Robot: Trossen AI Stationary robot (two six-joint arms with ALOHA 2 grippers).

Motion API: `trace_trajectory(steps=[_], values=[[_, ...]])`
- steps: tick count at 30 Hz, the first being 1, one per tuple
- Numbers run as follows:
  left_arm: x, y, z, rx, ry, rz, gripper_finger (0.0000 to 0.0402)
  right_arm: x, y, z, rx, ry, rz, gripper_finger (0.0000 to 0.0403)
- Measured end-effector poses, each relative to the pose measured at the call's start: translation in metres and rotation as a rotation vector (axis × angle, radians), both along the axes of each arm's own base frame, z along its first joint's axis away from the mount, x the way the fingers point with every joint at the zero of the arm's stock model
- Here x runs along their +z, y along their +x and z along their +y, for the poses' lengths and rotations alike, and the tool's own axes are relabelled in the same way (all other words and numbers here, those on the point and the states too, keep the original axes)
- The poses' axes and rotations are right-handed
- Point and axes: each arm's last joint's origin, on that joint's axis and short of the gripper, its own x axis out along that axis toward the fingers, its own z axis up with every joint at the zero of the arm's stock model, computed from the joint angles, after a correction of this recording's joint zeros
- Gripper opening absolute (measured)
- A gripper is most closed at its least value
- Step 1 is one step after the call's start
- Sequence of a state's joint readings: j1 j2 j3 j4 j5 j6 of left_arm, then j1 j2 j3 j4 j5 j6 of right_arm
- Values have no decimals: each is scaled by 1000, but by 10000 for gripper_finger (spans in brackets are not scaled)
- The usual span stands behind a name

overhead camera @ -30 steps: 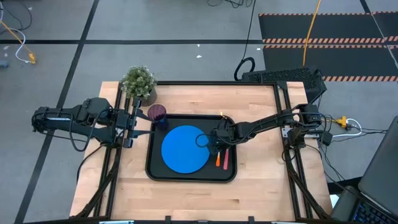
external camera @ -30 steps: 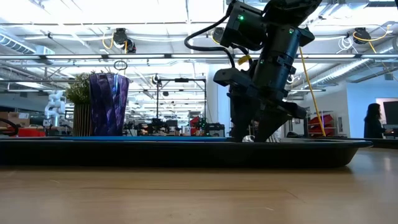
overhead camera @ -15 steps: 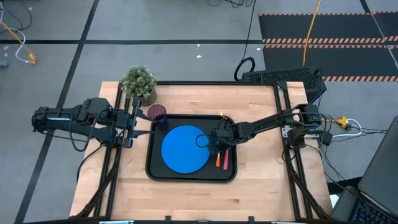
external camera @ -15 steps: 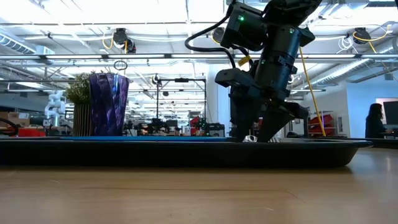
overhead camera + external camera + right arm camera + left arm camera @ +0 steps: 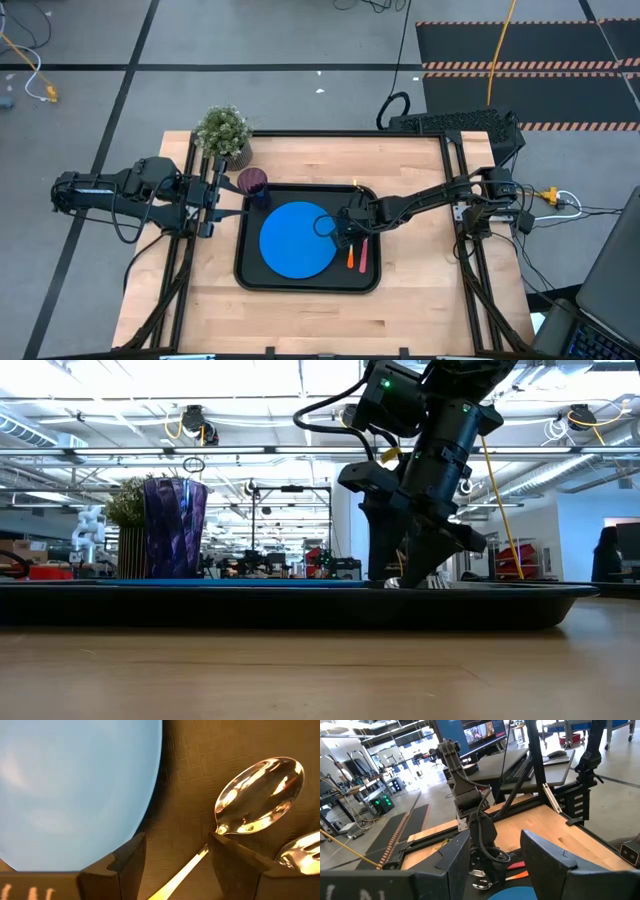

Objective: Pick and place plate/cup/fork/spoon on tray
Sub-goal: Adjust the orange spoon on the black tray, then adjust the pink fork on the black tray

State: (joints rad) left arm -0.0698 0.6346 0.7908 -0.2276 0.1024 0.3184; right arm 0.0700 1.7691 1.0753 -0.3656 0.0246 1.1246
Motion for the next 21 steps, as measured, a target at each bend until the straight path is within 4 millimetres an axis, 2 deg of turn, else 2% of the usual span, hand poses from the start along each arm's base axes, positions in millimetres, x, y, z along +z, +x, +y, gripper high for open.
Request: trace_trajectory(steps=[11,17,21], values=[[0,0,0,0,0,0,177,5,-2,-4,45,-24,-9,203],[0,0,0,0,1,2,177,38,-11,-11,13,-98,-96,203],[0,0,0,0,1,2,177,53,-26,-19,-59,-212,-48,203]])
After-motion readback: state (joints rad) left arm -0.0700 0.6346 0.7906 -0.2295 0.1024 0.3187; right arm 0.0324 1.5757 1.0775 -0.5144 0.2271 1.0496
